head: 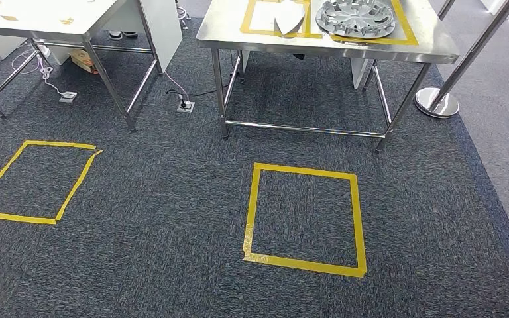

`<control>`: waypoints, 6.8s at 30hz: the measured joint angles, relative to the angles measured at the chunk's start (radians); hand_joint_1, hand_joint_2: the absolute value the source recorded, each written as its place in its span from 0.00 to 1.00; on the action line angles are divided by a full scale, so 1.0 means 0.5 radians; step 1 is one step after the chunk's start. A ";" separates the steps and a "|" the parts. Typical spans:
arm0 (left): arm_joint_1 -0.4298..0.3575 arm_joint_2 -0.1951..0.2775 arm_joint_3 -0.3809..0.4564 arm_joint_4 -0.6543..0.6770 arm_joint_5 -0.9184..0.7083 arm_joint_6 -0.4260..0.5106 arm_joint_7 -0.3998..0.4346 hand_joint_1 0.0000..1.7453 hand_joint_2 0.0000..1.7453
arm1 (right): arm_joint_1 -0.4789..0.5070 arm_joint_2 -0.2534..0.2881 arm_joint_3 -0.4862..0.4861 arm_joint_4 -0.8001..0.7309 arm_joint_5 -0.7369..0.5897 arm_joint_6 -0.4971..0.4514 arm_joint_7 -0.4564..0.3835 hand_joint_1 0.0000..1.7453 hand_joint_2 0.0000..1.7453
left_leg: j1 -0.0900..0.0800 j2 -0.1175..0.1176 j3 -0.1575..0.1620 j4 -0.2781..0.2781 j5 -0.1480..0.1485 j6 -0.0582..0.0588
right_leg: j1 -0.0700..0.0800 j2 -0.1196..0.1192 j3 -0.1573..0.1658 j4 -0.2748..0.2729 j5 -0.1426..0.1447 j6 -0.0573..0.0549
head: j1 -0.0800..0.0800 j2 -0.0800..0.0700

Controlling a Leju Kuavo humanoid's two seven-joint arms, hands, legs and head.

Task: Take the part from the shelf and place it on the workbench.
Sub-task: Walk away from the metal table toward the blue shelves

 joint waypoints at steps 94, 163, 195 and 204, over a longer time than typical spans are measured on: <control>0.010 -0.018 0.000 0.031 0.040 -0.024 -0.010 0.00 0.00 | 0.000 -0.004 0.042 0.002 0.087 0.080 -0.117 0.00 0.00 | 0.017 -0.004 -0.327 0.519 -0.135 -0.052 | 0.008 -0.113 0.092 0.050 -0.155 -0.078 | -0.025 0.000; 0.001 -0.017 0.000 0.039 0.034 -0.047 0.071 0.00 0.00 | -0.003 0.006 0.043 0.002 0.084 0.092 -0.121 0.00 0.00 | -0.029 0.053 -0.124 0.065 0.031 0.001 | 0.030 -0.174 0.090 0.108 -0.227 -0.034 | -0.023 0.000; -0.002 -0.020 -0.011 0.043 0.021 -0.077 0.102 0.00 0.00 | 0.000 0.013 0.038 0.002 0.075 0.099 -0.109 0.00 0.00 | -0.022 0.063 -0.113 0.067 0.032 0.007 | 0.031 -0.158 0.088 0.174 -0.295 -0.028 | -0.037 0.000; -0.009 -0.030 -0.013 0.043 0.024 -0.078 0.106 0.00 0.00 | 0.012 0.006 0.039 0.003 0.076 0.099 -0.108 0.00 0.00 | 0.008 -0.197 -0.096 0.080 0.021 -0.009 | 0.007 0.110 -0.015 0.237 -0.209 -0.002 | 0.030 0.000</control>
